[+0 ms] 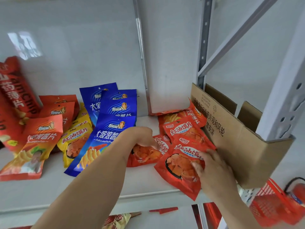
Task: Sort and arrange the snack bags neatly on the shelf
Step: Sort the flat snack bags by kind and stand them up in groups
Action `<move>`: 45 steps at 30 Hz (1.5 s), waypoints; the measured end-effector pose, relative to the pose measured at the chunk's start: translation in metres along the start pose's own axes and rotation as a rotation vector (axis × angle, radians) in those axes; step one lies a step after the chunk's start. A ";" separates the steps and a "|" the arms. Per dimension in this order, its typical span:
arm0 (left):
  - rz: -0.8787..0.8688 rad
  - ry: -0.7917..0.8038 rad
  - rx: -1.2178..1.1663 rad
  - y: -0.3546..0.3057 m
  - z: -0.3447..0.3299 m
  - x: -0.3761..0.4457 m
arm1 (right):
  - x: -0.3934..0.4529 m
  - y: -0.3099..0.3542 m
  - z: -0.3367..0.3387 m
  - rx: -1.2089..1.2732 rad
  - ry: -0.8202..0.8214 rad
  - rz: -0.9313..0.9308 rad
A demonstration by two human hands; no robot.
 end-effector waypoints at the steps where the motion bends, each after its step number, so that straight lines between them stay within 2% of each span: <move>1: 0.002 0.023 0.016 0.001 -0.002 0.000 | -0.003 0.000 0.002 0.038 -0.024 -0.013; 5: -0.026 0.007 -0.001 0.005 -0.012 0.007 | -0.016 0.002 0.004 0.049 -0.030 -0.034; 11: -0.042 -0.093 -0.202 0.012 -0.011 0.015 | -0.007 0.020 -0.002 -0.028 -0.027 -0.134; 17: -0.009 -0.409 -0.709 0.031 -0.017 0.024 | -0.005 0.031 -0.009 0.142 -0.111 -0.154; 20: 0.020 -0.437 -0.989 0.034 -0.021 0.025 | -0.003 0.041 -0.011 0.347 -0.167 -0.126; 22: -0.001 -0.456 -1.083 0.035 -0.024 0.027 | 0.001 0.050 -0.010 0.449 -0.228 -0.100; 25: -0.042 -0.544 -1.095 0.034 -0.025 0.028 | 0.012 0.054 -0.007 0.717 -0.251 -0.128; 29: -0.097 -0.577 -1.154 0.037 -0.024 0.031 | 0.033 0.049 -0.008 1.134 -0.146 -0.231; 38: -0.133 -0.517 -1.211 0.049 -0.032 0.045 | 0.081 0.070 -0.006 1.367 -0.122 -0.239; 42: -0.137 -0.592 -1.350 0.057 -0.031 0.047 | 0.087 0.067 -0.008 1.407 -0.091 -0.252; 45: -0.092 -0.710 -1.391 0.060 -0.027 0.046 | 0.082 0.052 0.002 1.389 -0.140 -0.249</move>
Point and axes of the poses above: each hand's wrist, its own x-axis towards the middle knuckle, its own z-axis out of the back of the hand, y = z × x, the point moved 2 cm from there along x, towards the middle knuckle, and after that the axes turned 8 degrees about -z, right-handed, at the moved point
